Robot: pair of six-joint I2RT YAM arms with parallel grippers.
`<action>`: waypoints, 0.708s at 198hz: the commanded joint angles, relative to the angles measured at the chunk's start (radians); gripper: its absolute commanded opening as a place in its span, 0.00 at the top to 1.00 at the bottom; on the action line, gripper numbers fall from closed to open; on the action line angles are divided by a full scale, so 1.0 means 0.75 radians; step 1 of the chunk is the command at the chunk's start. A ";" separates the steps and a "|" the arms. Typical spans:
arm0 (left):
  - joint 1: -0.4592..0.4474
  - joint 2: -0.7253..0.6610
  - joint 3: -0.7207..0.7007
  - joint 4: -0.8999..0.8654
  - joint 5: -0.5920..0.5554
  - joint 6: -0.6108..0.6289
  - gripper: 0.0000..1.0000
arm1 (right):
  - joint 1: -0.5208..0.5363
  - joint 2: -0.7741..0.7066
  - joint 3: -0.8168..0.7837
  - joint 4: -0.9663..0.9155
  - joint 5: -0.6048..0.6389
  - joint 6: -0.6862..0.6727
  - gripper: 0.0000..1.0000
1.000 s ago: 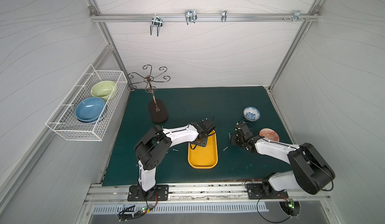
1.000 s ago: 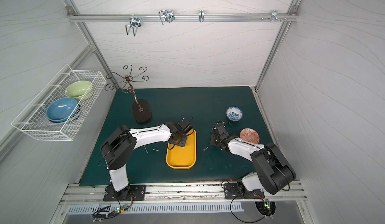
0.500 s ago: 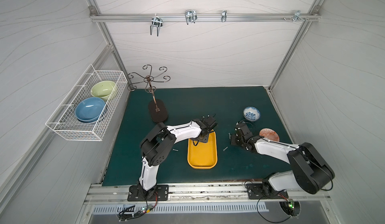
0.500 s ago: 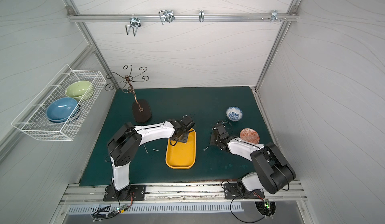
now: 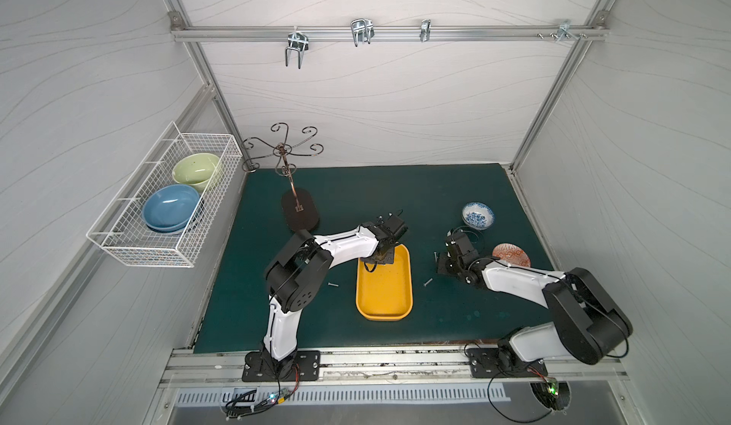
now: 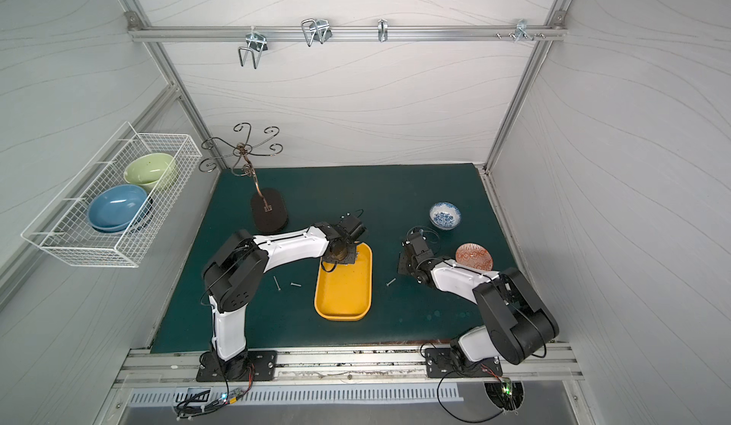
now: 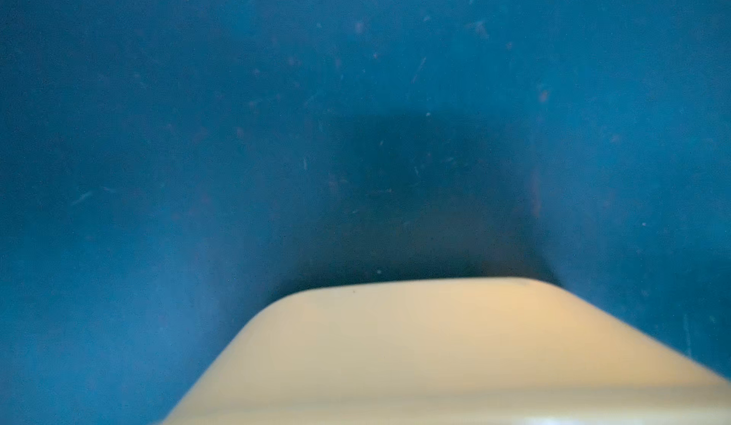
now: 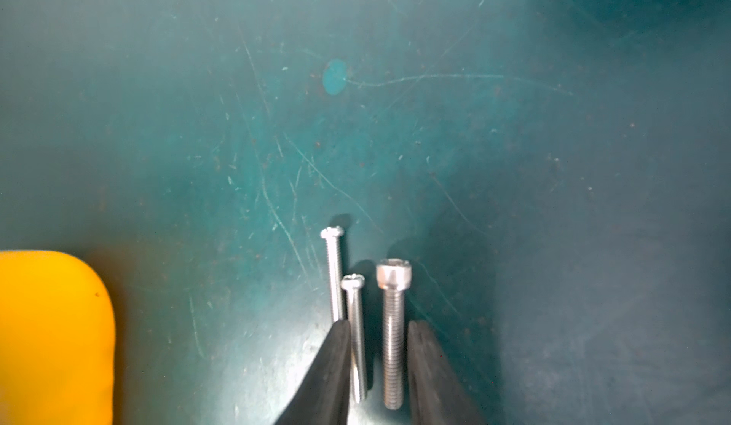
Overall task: Take out the screws from the storage box
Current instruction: Pick up the screw from the storage box.
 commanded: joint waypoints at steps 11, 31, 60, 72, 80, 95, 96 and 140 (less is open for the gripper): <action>0.004 0.024 -0.019 -0.011 0.045 -0.007 0.96 | -0.007 0.025 0.010 -0.020 -0.028 -0.007 0.71; 0.003 0.014 -0.023 -0.014 0.046 -0.004 0.97 | -0.006 0.027 0.013 -0.021 -0.028 -0.006 0.71; 0.004 0.000 -0.028 -0.021 0.046 0.014 0.81 | -0.006 0.033 0.015 -0.022 -0.030 -0.010 0.71; 0.004 -0.004 -0.031 -0.032 0.034 0.025 0.77 | -0.007 0.032 0.016 -0.024 -0.030 -0.010 0.71; 0.003 -0.011 -0.035 -0.034 0.029 0.030 0.75 | -0.006 0.035 0.017 -0.023 -0.031 -0.009 0.71; 0.003 -0.022 -0.050 -0.030 0.025 0.037 0.75 | -0.006 0.035 0.017 -0.023 -0.030 -0.010 0.71; 0.004 -0.023 -0.050 -0.031 0.026 0.037 0.75 | -0.006 0.035 0.016 -0.023 -0.030 -0.009 0.71; 0.004 -0.039 -0.092 -0.009 0.051 0.044 0.73 | -0.006 0.039 0.020 -0.023 -0.031 -0.010 0.71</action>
